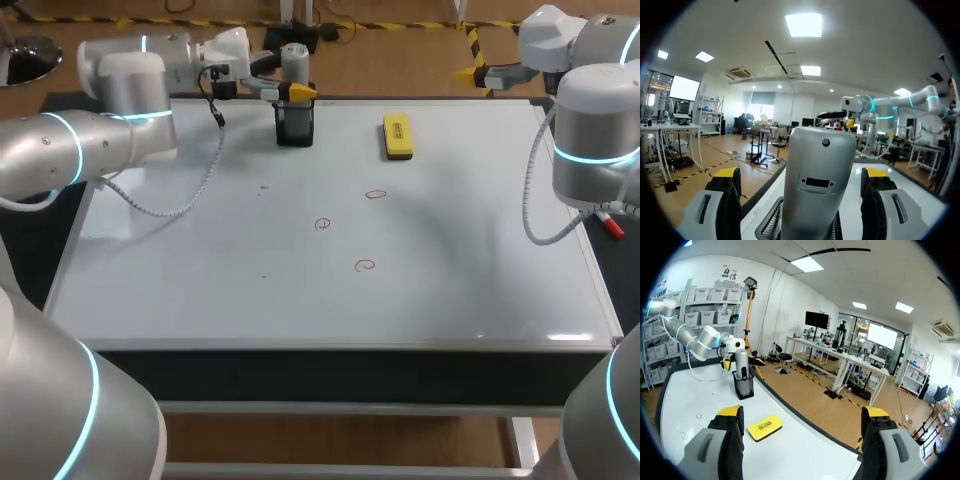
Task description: Pick up the inspection probe, press it on each red-marked spot on the whiteboard one by one, put down the probe, pick up the eraser, and wipe off all the red marks.
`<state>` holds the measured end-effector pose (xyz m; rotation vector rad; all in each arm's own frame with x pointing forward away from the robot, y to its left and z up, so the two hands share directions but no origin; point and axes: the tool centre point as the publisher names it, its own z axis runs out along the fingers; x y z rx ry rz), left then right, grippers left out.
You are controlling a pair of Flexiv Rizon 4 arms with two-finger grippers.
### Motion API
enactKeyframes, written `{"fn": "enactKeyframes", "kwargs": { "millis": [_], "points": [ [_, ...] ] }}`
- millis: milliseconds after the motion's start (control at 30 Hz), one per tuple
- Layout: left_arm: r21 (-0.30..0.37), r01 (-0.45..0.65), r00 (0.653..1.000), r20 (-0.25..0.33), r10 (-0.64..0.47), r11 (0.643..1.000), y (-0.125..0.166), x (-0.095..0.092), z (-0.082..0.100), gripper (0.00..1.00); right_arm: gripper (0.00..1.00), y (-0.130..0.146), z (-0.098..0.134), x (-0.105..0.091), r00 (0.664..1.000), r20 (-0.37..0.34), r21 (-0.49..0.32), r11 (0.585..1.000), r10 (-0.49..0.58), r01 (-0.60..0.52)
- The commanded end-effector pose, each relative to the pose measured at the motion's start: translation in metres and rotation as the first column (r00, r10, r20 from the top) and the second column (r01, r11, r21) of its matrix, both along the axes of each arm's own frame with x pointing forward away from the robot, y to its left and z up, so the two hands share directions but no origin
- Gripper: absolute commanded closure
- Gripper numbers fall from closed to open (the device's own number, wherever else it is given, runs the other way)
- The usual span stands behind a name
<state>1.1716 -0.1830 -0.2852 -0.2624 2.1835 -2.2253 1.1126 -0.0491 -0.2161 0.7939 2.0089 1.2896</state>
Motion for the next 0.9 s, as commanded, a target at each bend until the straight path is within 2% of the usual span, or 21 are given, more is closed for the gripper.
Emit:
{"fn": "enactKeyframes", "kwargs": {
  "millis": [33,67,567,900],
  "points": [
    [-0.002,0.01,1.0,0.004,-0.01,1.0,0.002,0.003,-0.001,0.92,0.0,0.0,0.0,0.001,1.0,-0.001,-0.001,1.0,0.001,-0.001],
    [-0.001,0.01,1.0,0.006,-0.01,1.0,0.003,0.003,0.0,1.0,0.0,0.0,0.0,0.001,1.0,-0.001,-0.001,1.0,0.001,-0.001],
    [-0.006,0.025,0.999,0.038,-0.025,1.0,0.007,-0.009,0.019,1.0,0.0,0.0,0.0,0.001,1.0,-0.001,-0.001,1.0,0.001,-0.001],
    [-0.002,0.028,0.998,0.06,-0.027,1.0,0.003,-0.014,0.044,1.0,0.0,0.0,0.0,0.001,1.0,-0.001,-0.001,1.0,0.001,-0.001]
  ]
}}
